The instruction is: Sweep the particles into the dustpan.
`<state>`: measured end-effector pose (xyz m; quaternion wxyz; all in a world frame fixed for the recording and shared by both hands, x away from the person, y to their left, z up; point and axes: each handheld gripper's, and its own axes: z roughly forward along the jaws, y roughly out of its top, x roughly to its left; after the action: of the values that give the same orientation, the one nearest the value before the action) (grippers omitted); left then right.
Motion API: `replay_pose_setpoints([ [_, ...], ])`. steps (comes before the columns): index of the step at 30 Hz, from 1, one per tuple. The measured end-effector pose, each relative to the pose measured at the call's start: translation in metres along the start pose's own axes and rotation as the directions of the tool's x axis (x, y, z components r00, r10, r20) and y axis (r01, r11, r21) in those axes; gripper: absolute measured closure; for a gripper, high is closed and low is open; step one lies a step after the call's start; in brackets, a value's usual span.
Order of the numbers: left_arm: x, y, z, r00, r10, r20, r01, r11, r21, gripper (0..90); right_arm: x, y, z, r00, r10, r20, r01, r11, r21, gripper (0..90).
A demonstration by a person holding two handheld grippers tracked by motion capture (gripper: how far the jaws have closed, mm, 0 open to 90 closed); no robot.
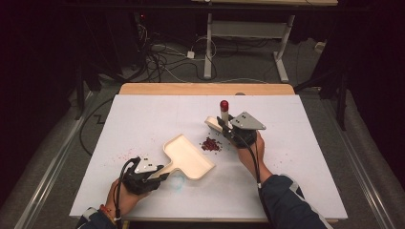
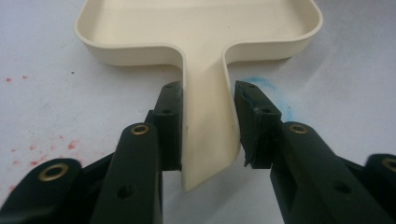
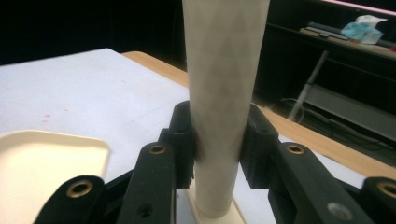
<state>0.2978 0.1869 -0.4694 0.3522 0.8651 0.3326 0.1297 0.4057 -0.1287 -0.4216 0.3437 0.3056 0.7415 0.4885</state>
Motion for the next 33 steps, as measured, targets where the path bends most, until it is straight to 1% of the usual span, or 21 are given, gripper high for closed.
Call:
replay_pose_setpoints([
  [3,-0.001,0.001,0.001,1.0,-0.001,-0.002,0.001,1.0,-0.002,63.0,0.008,0.002,-0.001,0.9996,0.001,-0.028,-0.001,1.0,0.001,70.3],
  [4,-0.001,0.002,0.001,1.0,-0.001,-0.003,0.001,1.0,-0.003,63.0,0.008,0.002,-0.001,0.9996,0.001,-0.028,-0.001,1.0,0.001,70.3],
  [6,-0.002,0.002,0.001,1.0,0.0,-0.003,0.0,1.0,-0.003,63.0,0.01,0.002,-0.001,0.9987,0.014,-0.048,-0.014,1.0,0.0,70.2],
  [8,-0.002,0.002,0.002,1.0,0.001,-0.004,-0.001,1.0,-0.003,63.0,0.011,0.002,-0.002,0.9985,0.014,-0.053,-0.014,1.0,0.005,70.1],
  [9,-0.002,0.002,0.002,1.0,-0.003,-0.003,0.003,1.0,-0.003,63.0,0.013,0.002,-0.003,0.9985,0.005,-0.055,-0.005,1.0,0.003,70.1],
  [11,-0.003,0.003,0.003,1.0,-0.004,-0.004,0.004,1.0,-0.001,63.0,0.017,0.003,-0.005,0.9974,0.009,-0.072,-0.009,1.0,0.002,70.2],
  [12,-0.004,0.003,0.004,1.0,-0.008,-0.005,0.008,1.0,-0.002,62.9,0.023,0.004,-0.008,0.9963,0.016,-0.085,-0.016,1.0,0.002,70.2],
  [13,-0.004,0.003,0.004,1.0,-0.008,-0.005,0.008,1.0,-0.002,62.9,0.023,0.004,-0.008,0.9963,0.016,-0.085,-0.016,1.0,0.002,70.2],
  [14,-0.004,0.004,0.005,1.0,-0.007,-0.006,0.007,1.0,0.0,63.0,0.029,0.005,-0.011,0.9956,0.009,-0.093,-0.008,1.0,0.005,70.1],
  [15,-0.005,0.004,0.006,0.9999,-0.009,-0.007,0.009,1.0,0.002,63.0,0.029,0.005,-0.011,0.9956,0.009,-0.093,-0.008,1.0,0.005,70.1],
  [16,-0.006,0.004,0.008,0.9999,-0.012,-0.011,0.012,0.9999,0.007,63.0,0.033,0.006,-0.013,0.9957,0.012,-0.091,-0.011,1.0,0.009,70.1],
  [18,-0.008,0.005,0.011,0.9998,-0.012,-0.017,0.012,0.9996,0.024,62.9,0.04,0.006,-0.017,0.9945,0.017,-0.103,-0.016,1.0,0.015,70.0],
  [19,-0.009,0.005,0.012,0.9998,-0.012,-0.017,0.012,0.9996,0.025,62.9,0.045,0.006,-0.019,0.9941,0.004,-0.108,-0.002,1.0,0.016,70.0],
  [20,-0.009,0.006,0.012,0.9998,-0.013,-0.018,0.013,0.9995,0.028,62.9,0.048,0.007,-0.02,0.9935,0.006,-0.114,-0.004,1.0,0.016,70.1],
  [21,-0.01,0.006,0.013,0.9998,-0.014,-0.016,0.015,0.9995,0.03,62.9,0.05,0.007,-0.022,0.9921,0.008,-0.125,-0.006,1.0,0.014,70.2],
  [22,-0.01,0.007,0.013,0.9998,-0.016,-0.015,0.016,0.9994,0.031,62.9,0.054,0.008,-0.024,0.9905,0.02,-0.136,-0.019,1.0,0.01,70.2],
  [25,-0.011,0.008,0.016,0.9996,-0.024,-0.015,0.025,0.9991,0.036,62.9,0.057,0.009,-0.024,0.9888,0.024,-0.147,-0.024,1.0,0.007,70.2],
  [28,-0.013,0.009,0.021,0.9995,-0.021,-0.022,0.022,0.9982,0.056,62.9,0.064,0.009,-0.024,0.9866,0.03,-0.16,-0.03,1.0,0.003,70.1],
  [29,-0.013,0.01,0.021,0.9994,-0.025,-0.022,0.027,0.998,0.057,63.0,0.065,0.009,-0.024,0.9848,0.032,-0.171,-0.032,0.999,0.0,70.0],
  [30,-0.012,0.01,0.022,0.9993,-0.029,-0.023,0.03,0.998,0.055,63.0,0.065,0.009,-0.024,0.9848,0.032,-0.171,-0.032,0.999,0.0,70.0],
  [33,-0.013,0.011,0.023,0.9989,-0.037,-0.028,0.038,0.9981,0.048,63.0,0.072,0.011,-0.026,0.9792,0.036,-0.2,-0.037,0.999,0.0,70.1],
])
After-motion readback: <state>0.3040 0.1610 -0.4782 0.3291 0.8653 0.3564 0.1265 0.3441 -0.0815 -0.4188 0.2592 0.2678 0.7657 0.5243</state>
